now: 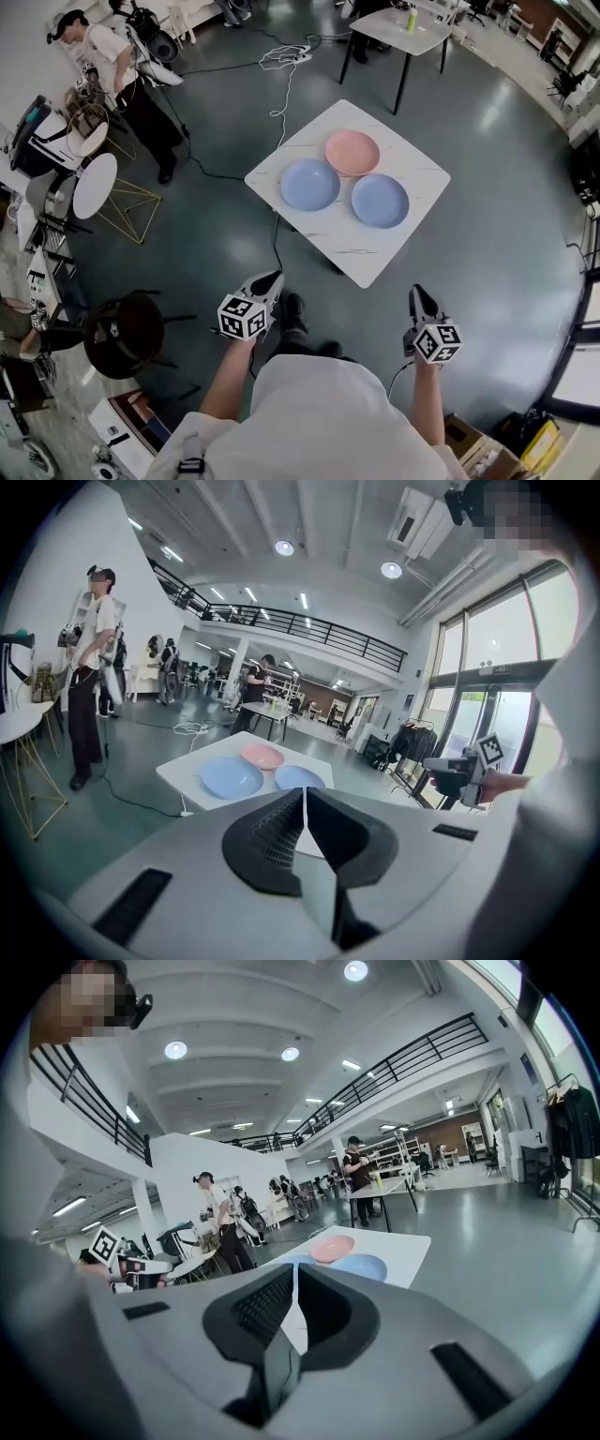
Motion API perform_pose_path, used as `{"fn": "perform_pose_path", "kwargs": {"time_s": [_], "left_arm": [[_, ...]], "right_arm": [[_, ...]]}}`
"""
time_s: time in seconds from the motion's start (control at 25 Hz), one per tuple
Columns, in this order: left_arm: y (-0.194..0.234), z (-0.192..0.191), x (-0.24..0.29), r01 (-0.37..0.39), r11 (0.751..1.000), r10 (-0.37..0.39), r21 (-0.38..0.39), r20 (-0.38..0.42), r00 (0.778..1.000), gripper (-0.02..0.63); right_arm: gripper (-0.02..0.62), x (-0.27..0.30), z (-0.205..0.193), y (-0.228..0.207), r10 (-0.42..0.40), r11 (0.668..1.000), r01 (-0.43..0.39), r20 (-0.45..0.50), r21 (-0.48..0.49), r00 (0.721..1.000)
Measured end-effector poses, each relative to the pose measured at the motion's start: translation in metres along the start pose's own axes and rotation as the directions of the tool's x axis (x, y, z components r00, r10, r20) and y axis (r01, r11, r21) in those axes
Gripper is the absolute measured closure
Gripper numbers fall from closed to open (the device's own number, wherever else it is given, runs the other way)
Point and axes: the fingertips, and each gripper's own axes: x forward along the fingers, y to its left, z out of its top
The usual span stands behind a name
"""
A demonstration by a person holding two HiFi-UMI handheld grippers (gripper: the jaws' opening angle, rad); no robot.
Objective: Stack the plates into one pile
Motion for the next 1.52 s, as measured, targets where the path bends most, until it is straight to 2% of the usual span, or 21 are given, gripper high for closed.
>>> {"fn": "perform_pose_path", "kwargs": {"time_s": [0.28, 0.84, 1.16, 1.52], "left_arm": [[0.047, 0.023, 0.038, 0.043, 0.999, -0.043, 0.009, -0.057, 0.997, 0.582], [0.126, 0.080, 0.079, 0.147, 0.988, -0.144, 0.042, -0.076, 0.987, 0.583], [0.155, 0.097, 0.093, 0.200, 0.979, -0.196, 0.048, -0.079, 0.977, 0.581], [0.172, 0.102, 0.099, 0.212, 0.977, -0.210, 0.016, -0.082, 0.974, 0.581]], "right_arm": [[0.563, 0.050, 0.010, 0.002, -0.044, 0.998, 0.044, -0.014, 0.035, 0.999], [0.563, 0.125, 0.034, 0.030, -0.133, 0.990, 0.133, -0.003, 0.054, 0.991], [0.563, 0.143, 0.035, 0.040, -0.195, 0.978, 0.195, -0.006, 0.068, 0.981], [0.563, 0.165, 0.041, 0.047, -0.202, 0.978, 0.203, -0.033, 0.044, 0.979]]}}
